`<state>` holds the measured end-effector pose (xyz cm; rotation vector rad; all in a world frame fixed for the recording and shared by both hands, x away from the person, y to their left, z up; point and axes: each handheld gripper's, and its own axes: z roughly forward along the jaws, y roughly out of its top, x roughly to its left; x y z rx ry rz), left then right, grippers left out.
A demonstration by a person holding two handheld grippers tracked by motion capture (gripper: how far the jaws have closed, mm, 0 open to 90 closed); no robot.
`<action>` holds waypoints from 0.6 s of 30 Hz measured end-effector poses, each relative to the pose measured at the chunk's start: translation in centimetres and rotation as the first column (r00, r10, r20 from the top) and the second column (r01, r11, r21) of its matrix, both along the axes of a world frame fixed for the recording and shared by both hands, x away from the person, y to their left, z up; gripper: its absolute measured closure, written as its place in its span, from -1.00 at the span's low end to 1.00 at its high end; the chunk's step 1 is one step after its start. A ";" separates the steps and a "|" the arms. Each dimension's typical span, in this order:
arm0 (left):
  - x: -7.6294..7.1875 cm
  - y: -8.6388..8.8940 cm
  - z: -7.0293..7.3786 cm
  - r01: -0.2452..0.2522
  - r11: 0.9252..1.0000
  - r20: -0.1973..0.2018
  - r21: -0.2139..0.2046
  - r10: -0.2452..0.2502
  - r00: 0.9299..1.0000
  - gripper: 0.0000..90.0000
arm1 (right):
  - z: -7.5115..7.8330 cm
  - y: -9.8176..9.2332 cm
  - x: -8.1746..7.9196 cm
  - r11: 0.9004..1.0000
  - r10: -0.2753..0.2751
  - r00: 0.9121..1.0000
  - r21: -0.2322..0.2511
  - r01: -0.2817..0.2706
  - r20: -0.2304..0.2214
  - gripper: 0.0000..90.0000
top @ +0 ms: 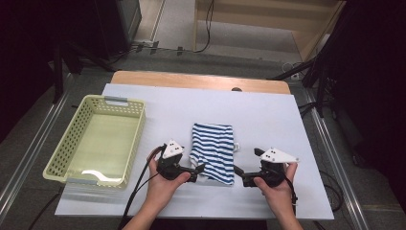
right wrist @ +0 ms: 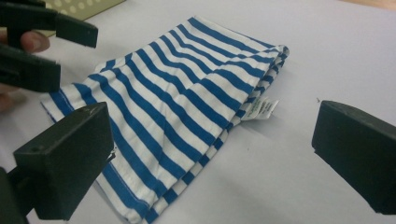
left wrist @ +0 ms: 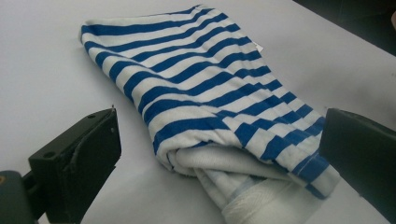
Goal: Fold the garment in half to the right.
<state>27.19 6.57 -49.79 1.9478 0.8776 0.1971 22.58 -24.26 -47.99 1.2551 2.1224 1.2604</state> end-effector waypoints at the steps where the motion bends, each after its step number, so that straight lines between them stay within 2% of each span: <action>1: -0.1 0.1 -0.2 0.002 1.000 0.001 0.003 -0.002 1.000 -1.00 | 0.1 0.1 0.2 1.000 0.001 1.000 0.002 -0.001 0.000 -1.00; 3: -0.4 0.1 -0.5 0.006 1.000 0.004 0.000 -0.006 1.000 -1.00 | 0.4 0.2 0.5 1.000 0.006 1.000 -0.002 -0.006 0.007 -1.00; 8: -1.1 0.2 -0.5 0.015 1.000 0.050 -0.009 -0.015 0.999 -1.00 | 0.9 0.2 1.5 1.000 0.002 1.000 0.004 -0.002 0.017 -1.00; 15: -1.2 0.3 -0.6 0.017 1.000 0.045 -0.022 -0.016 0.999 -1.00 | 1.5 0.1 3.2 1.000 -0.019 1.000 0.017 0.019 0.017 -1.00; 18: -1.3 0.2 -0.7 0.018 1.000 0.055 -0.018 -0.017 0.998 -1.00 | 1.6 0.3 3.9 1.000 -0.025 1.000 0.019 0.025 0.004 -1.00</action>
